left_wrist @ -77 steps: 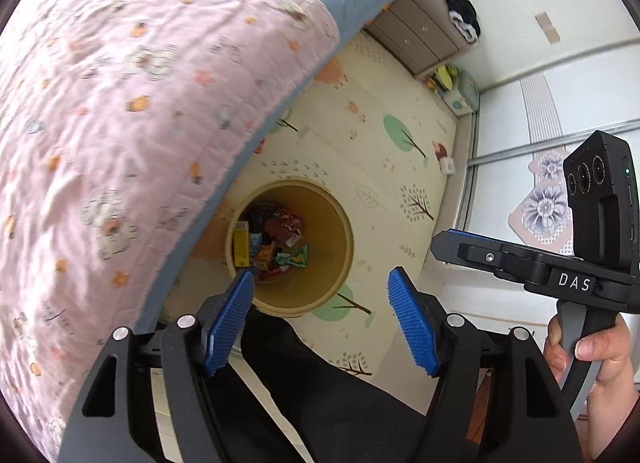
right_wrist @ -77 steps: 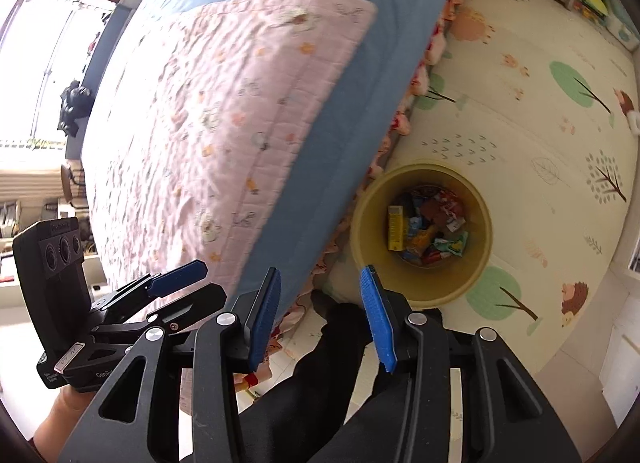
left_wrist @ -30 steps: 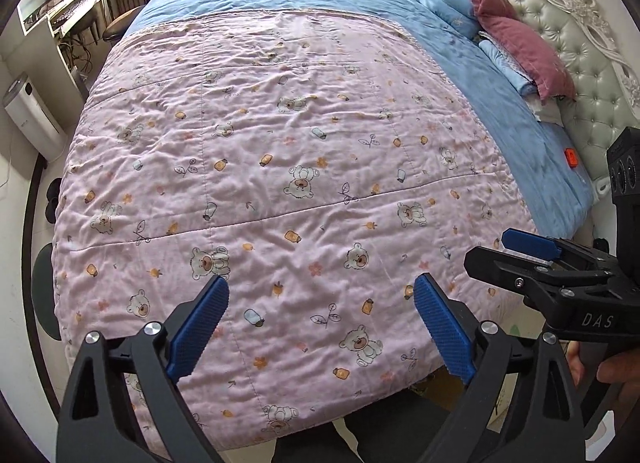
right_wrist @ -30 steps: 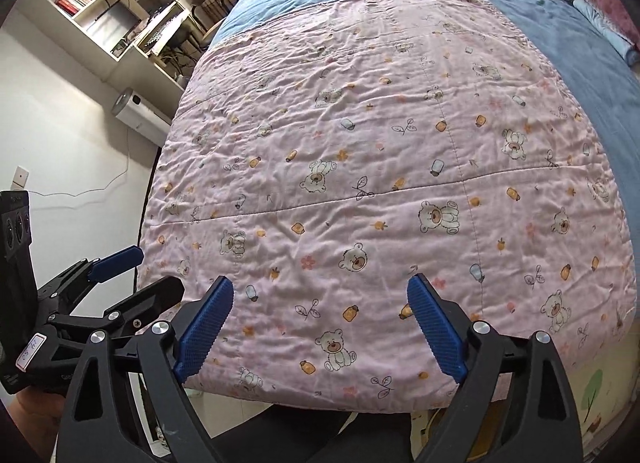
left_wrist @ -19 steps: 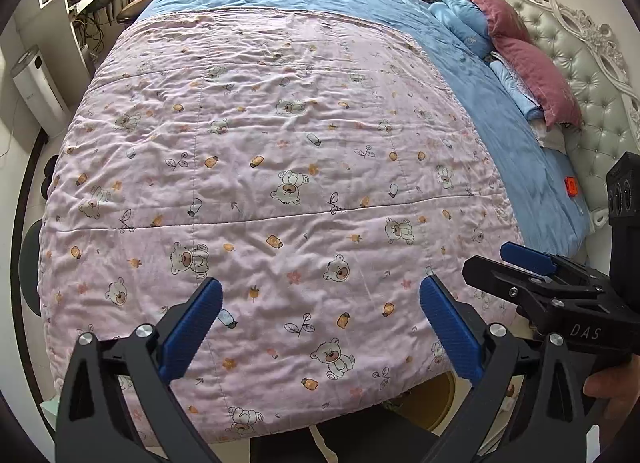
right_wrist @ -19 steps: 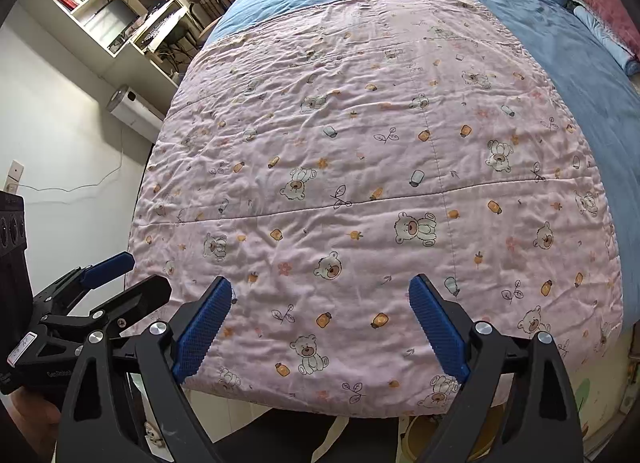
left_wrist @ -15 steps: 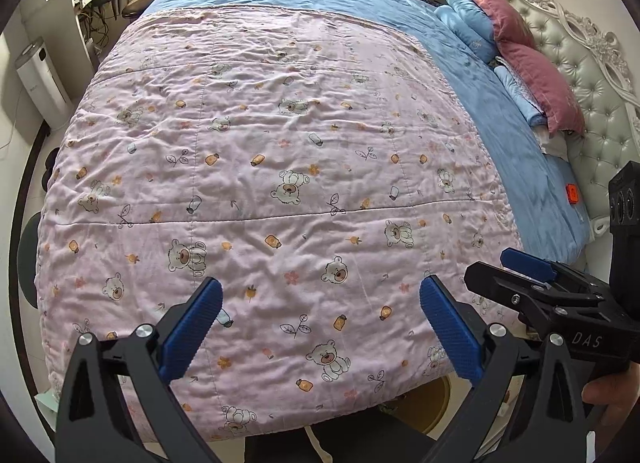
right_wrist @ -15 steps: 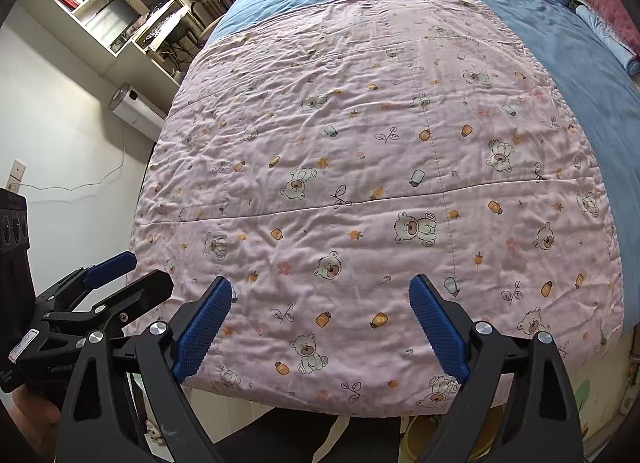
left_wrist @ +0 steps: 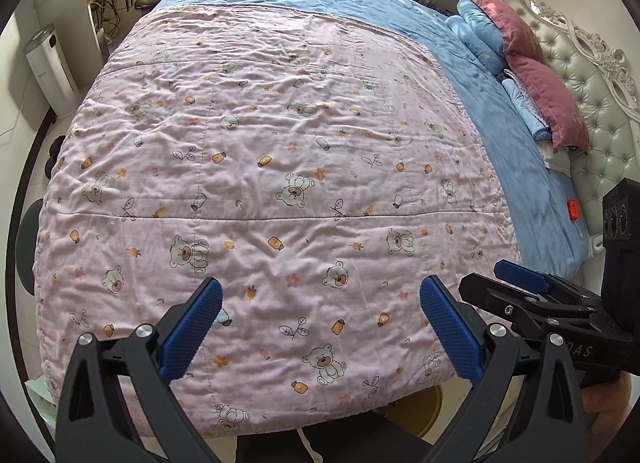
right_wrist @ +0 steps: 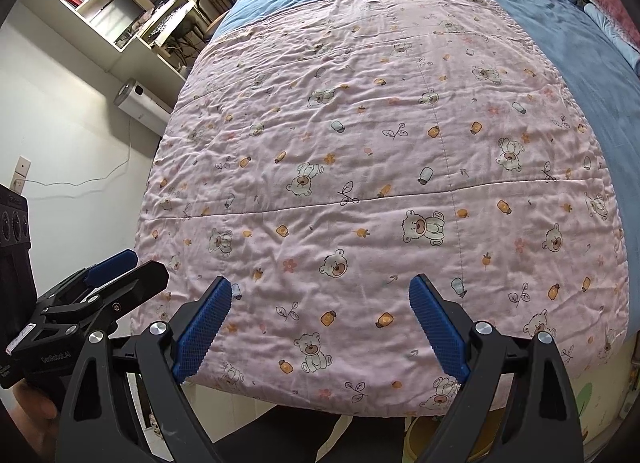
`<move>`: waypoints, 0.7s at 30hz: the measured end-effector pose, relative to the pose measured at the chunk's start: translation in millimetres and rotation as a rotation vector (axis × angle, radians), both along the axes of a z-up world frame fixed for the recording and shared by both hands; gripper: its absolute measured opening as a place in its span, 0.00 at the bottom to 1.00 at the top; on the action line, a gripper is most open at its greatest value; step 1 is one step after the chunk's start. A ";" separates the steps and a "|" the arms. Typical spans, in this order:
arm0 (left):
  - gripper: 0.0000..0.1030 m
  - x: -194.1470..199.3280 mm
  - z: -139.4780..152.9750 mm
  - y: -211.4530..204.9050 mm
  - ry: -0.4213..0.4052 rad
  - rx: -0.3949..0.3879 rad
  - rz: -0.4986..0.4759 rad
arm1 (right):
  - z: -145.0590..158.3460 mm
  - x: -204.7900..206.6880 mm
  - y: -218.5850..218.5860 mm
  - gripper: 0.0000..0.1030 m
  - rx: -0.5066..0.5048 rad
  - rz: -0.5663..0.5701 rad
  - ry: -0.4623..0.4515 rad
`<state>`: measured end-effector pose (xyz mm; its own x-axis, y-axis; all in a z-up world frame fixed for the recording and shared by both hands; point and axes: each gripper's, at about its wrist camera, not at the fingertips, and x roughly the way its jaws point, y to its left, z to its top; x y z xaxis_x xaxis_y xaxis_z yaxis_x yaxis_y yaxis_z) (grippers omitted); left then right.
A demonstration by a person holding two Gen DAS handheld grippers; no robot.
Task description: Collect trash
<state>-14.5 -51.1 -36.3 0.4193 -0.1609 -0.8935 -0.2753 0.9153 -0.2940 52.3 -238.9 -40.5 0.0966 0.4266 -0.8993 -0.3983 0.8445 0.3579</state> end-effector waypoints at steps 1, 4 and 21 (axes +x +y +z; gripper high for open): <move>0.96 0.2 -0.4 0.1 0.003 0.003 -0.001 | -0.7 0.2 0.4 0.85 0.001 0.001 0.003; 0.96 0.7 -0.6 1.0 0.004 0.000 -0.001 | -1.1 0.1 1.8 0.85 0.002 0.002 0.008; 0.96 -10.1 7.8 2.6 -0.013 0.065 0.006 | -3.2 -3.6 6.5 0.85 0.007 0.004 0.024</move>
<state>-24.6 -48.4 -28.5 0.4321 -0.1002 -0.8963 -0.2776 0.9308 -0.2379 48.6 -232.4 -43.7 0.0732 0.4330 -0.8984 -0.3932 0.8404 0.3730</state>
